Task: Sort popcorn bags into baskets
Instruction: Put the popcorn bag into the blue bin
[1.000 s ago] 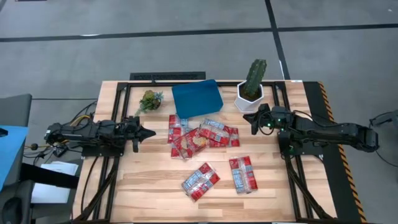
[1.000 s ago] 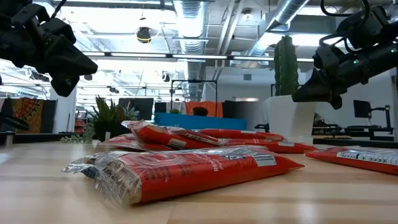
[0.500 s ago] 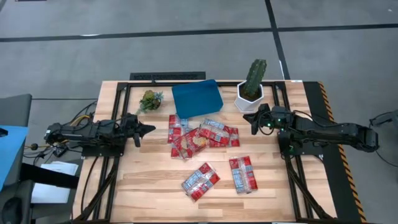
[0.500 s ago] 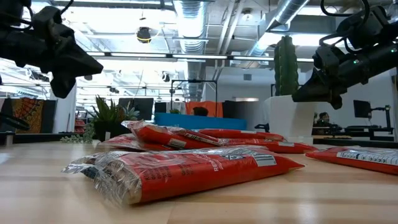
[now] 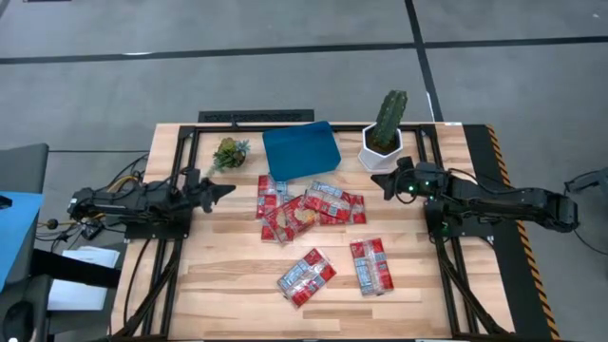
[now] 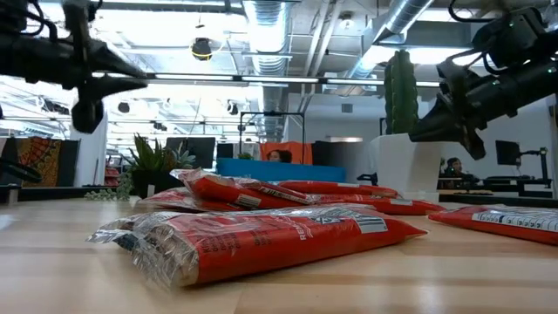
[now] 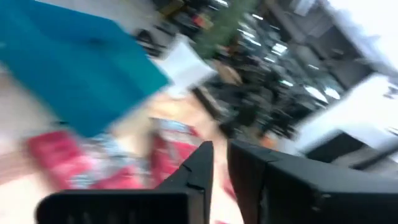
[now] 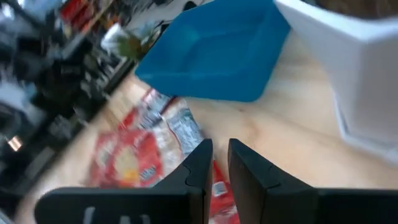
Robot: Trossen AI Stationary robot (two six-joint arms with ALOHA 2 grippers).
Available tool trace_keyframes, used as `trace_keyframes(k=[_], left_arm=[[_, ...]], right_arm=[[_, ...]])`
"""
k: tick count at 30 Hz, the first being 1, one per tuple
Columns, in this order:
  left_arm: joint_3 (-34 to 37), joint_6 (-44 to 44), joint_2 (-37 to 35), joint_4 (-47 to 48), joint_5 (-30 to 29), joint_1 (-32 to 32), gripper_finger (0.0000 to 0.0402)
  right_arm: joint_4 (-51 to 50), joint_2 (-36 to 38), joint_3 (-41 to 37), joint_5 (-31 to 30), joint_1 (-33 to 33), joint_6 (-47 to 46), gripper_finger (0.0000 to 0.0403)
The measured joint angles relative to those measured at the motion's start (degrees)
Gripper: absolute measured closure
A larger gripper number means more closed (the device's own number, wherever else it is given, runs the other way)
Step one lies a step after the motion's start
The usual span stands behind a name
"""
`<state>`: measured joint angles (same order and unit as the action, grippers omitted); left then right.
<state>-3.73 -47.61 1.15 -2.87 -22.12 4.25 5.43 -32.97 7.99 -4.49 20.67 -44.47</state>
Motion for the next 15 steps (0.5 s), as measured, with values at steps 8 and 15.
trace_keyframes(k=[8,15], left_arm=[[-1.9,-5.3,9.1,-11.4,7.0,0.0,0.0250],[-16.9,-3.5,29.2,-3.9,10.8,-0.1,0.0191]], right_arm=[[-0.6,0.0,0.0,0.3,0.0,-13.2,0.0327],[-2.0,0.0,0.0,6.5,0.0,-15.7,0.0327]])
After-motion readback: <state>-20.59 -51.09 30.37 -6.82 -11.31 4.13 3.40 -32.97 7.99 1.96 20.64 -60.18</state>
